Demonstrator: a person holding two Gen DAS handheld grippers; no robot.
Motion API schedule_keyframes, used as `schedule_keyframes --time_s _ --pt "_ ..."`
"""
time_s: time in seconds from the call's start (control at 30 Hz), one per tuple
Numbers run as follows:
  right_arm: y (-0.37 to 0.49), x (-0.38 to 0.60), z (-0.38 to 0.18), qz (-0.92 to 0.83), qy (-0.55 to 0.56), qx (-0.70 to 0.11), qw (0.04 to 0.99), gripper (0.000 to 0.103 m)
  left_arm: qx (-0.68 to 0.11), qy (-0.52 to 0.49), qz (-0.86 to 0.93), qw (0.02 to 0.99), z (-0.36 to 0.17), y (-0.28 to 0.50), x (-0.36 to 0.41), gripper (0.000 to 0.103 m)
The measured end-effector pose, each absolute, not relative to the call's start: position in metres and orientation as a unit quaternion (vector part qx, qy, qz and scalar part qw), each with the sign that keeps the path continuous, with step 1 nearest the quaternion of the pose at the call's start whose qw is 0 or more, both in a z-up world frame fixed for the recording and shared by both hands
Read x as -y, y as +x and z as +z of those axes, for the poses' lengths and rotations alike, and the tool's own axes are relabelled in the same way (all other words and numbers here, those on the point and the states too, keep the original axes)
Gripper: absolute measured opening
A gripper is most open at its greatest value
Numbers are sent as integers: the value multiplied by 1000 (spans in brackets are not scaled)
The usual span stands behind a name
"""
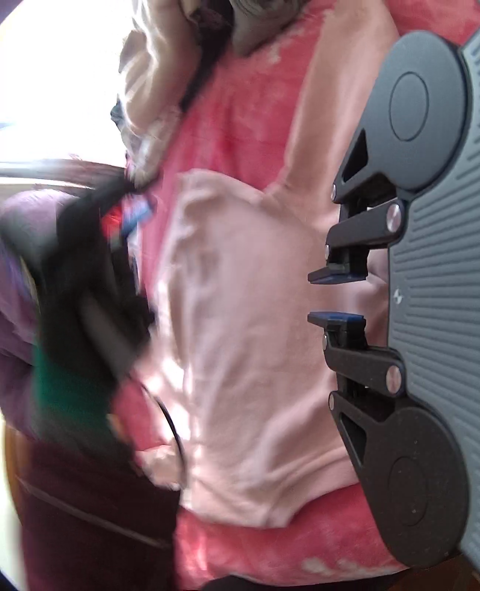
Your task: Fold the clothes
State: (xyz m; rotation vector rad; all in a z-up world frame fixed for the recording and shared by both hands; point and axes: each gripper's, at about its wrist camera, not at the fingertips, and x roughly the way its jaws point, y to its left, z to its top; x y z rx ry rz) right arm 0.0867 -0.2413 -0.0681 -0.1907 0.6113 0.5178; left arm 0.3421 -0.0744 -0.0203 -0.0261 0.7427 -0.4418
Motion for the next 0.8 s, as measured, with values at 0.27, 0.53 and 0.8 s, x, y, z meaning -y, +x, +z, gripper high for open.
schedule_keyframes --time_s 0.27,0.53,0.8 --pt "89 219 -52 246 -105 -267 926 18 -307 -19 -27 951 -12 226 -116 36" --pt "78 76 -52 351 -200 -246 881 18 -332 -30 -59 941 -31 228 -123 31" --pt "78 -10 -74 394 -224 -282 846 18 -404 0 -79 911 -66 334 -89 9"
